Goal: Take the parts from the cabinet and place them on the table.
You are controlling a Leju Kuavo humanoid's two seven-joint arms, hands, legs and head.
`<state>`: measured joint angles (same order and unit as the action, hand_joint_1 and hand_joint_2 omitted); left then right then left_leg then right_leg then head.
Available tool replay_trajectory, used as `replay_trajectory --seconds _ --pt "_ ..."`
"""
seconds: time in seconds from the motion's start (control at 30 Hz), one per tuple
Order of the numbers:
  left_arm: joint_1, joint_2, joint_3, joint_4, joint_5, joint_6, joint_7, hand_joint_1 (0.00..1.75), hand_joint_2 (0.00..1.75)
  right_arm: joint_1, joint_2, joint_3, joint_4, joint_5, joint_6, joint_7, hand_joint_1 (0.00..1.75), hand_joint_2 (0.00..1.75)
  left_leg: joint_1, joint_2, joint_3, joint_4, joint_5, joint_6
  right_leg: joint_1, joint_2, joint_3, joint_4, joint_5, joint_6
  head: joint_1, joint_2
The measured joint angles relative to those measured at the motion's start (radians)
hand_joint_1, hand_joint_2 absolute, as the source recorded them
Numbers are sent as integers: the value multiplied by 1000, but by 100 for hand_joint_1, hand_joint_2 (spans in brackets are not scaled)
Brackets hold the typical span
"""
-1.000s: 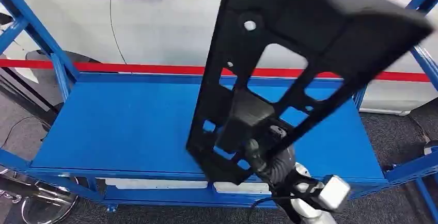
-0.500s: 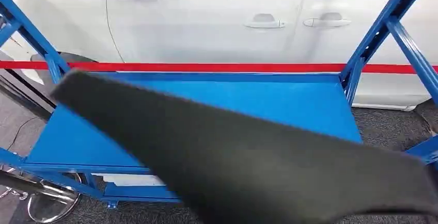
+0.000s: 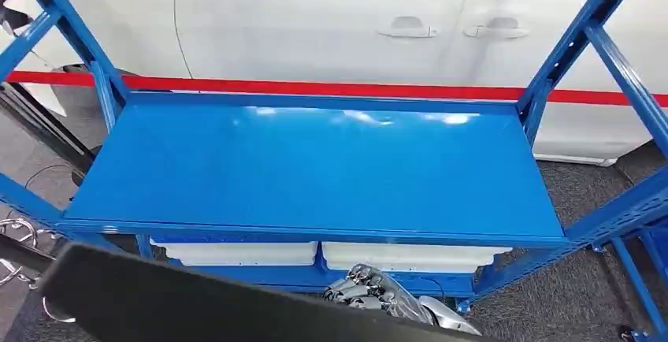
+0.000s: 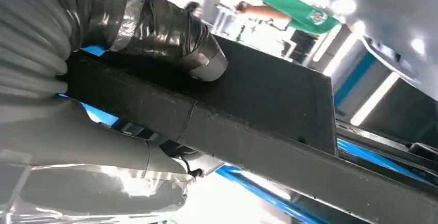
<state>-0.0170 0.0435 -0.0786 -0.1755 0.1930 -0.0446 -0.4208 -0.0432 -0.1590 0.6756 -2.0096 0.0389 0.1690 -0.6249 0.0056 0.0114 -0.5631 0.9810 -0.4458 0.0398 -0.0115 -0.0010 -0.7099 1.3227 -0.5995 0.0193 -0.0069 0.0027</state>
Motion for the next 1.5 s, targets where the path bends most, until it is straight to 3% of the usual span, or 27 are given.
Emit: replay_trajectory --seconds 0.03,0.1,0.13,0.17,0.3,0.33,0.4,0.47,0.53,0.6,0.63,0.67,0.7,0.8,0.83,0.9,0.93,0.97,1.03,1.1,1.13,1.17,1.2,1.27,1.33,1.43,1.5 --pt "0 -1 0 0 0 1 -1 0 175 1 -6 0 0 5 -2 0 175 175 0 0 -10 5 4 -2 -1 0 32 -34 25 0 0 0" --pt "-1 -2 0 0 -3 3 -1 0 175 1 -19 0 -1 13 -1 -2 175 175 0 0 -29 20 10 -8 -2 0 177 -228 82 -7 0 0" --pt "-1 -3 0 0 -3 4 -1 0 175 0 -22 0 -3 15 0 -2 175 175 -1 0 -36 25 13 -12 0 0 218 -301 54 -14 0 0" --pt "-2 -3 0 0 -3 5 -1 0 175 1 -26 0 -4 16 4 -3 175 175 -4 -1 -39 30 17 -18 6 1 224 -311 60 -19 -1 0" --pt "-4 -4 -1 0 -8 5 -2 0 175 -4 -37 0 -6 11 28 -5 175 175 -4 0 -48 31 35 -45 0 3 202 -318 86 -46 0 0" --pt "-3 -5 -2 0 -13 4 -3 0 175 -8 -38 0 -6 7 36 -5 175 175 0 -3 -61 52 -4 -49 1 5 191 -318 97 -53 0 0" --pt "-5 -6 -4 0 -17 3 -7 0 175 -11 -39 0 -6 0 44 -4 175 175 2 -3 -107 193 -127 -57 2 11 162 -316 119 -62 0 0" --pt "-6 -6 -6 0 -18 3 -11 0 175 -11 -40 0 -6 0 50 -2 175 175 3 -3 -137 327 -182 -60 6 19 134 -313 138 -62 0 0" --pt "-6 -6 -7 0 -19 3 -12 0 175 -12 -42 0 -6 0 50 -2 175 175 2 -5 -99 315 -140 -54 9 30 107 -306 155 -61 0 0" --pt "-7 -6 -8 0 -21 3 -12 0 175 -15 -43 0 -6 0 50 -2 175 175 -2 -29 25 140 -76 -34 14 49 80 -298 172 -58 0 0" --pt "-8 -6 -8 0 -21 3 -13 0 175 -17 -43 0 -6 0 50 -2 175 175 -3 -64 85 52 -84 -19 13 56 73 -296 181 -56 0 0" --pt "-8 -5 -8 0 -21 3 -13 0 175 -20 -43 0 -6 0 50 -1 175 175 1 -72 115 -8 -103 -16 19 62 65 -295 191 -50 0 0" --pt "-7 -5 -8 0 -21 3 -13 0 175 -20 -44 0 -6 0 50 -1 175 175 -4 -67 107 2 -92 -21 14 68 66 -300 201 -43 0 0" --pt "-10 -7 -8 0 -21 2 -14 0 175 -22 -44 0 -6 -1 50 0 175 175 0 -44 100 -19 -64 -7 16 92 59 -310 226 -20 0 0" --pt "-13 -7 -8 0 -23 1 -14 0 175 -19 -46 0 -6 -1 50 -1 175 175 2 -23 93 -25 -51 -3 13 60 51 -292 192 -21 0 0" --pt "-11 -7 -9 0 -27 1 -14 0 175 -24 -47 0 -6 -1 52 1 175 175 2 -6 69 -25 -34 9 6 18 21 -194 74 -12 0 0" --pt "-8 -6 -9 0 -28 0 -15 0 175 -24 -48 0 -6 0 52 2 175 175 2 6 57 -23 -25 8 1 12 2 -114 15 -4 0 0" --pt "-7 -6 -9 0 -29 0 -15 0 175 -23 -50 0 -6 3 53 3 175 175 2 16 44 -20 -16 6 -3 10 -11 -49 -11 3 0 0" --pt "-8 -6 -10 0 -32 0 -14 0 175 -21 -56 0 -5 8 53 4 175 175 5 32 9 -9 2 -3 -14 5 10 -8 42 16 0 0" --pt "-10 -6 -11 0 -35 0 -14 0 175 -20 -59 0 -5 7 53 1 175 175 10 39 -23 11 11 -14 -22 0 103 -113 110 24 0 0" --pt "-12 -6 -13 0 -36 0 -14 0 175 -20 -60 0 -6 6 56 0 175 175 12 41 -37 27 14 -19 -26 -5 176 -213 106 27 0 0" --pt "-13 -4 -14 0 -35 0 -12 0 175 -20 -61 0 -6 5 59 0 175 175 7 41 -52 40 15 -25 -17 -7 222 -288 59 26 0 0" --pt "-14 -4 -15 0 -34 1 -6 0 175 -17 -61 -1 -6 5 60 0 175 175 8 41 -53 45 20 -32 -13 -4 220 -293 52 6 -1 0" --pt "-14 -2 -15 0 -30 4 2 0 175 -12 -62 -2 -6 3 63 -1 175 175 9 40 -56 45 35 -46 -11 -2 207 -289 58 -7 0 0" --pt "-12 3 -16 0 -34 10 2 0 175 -6 -62 -5 -6 3 63 -1 175 175 15 30 -68 51 29 -62 -14 -6 189 -293 79 -36 0 0" --pt "-8 10 -17 0 -37 13 0 0 175 1 -62 -5 -6 3 58 -3 175 175 17 0 -131 216 -144 -66 -8 -3 146 -292 112 -53 0 0" --pt "-8 10 -18 0 -47 14 0 0 175 14 -62 -7 -6 3 54 -1 175 175 16 -2 -146 332 -177 -64 0 0 119 -290 132 -56 0 0"
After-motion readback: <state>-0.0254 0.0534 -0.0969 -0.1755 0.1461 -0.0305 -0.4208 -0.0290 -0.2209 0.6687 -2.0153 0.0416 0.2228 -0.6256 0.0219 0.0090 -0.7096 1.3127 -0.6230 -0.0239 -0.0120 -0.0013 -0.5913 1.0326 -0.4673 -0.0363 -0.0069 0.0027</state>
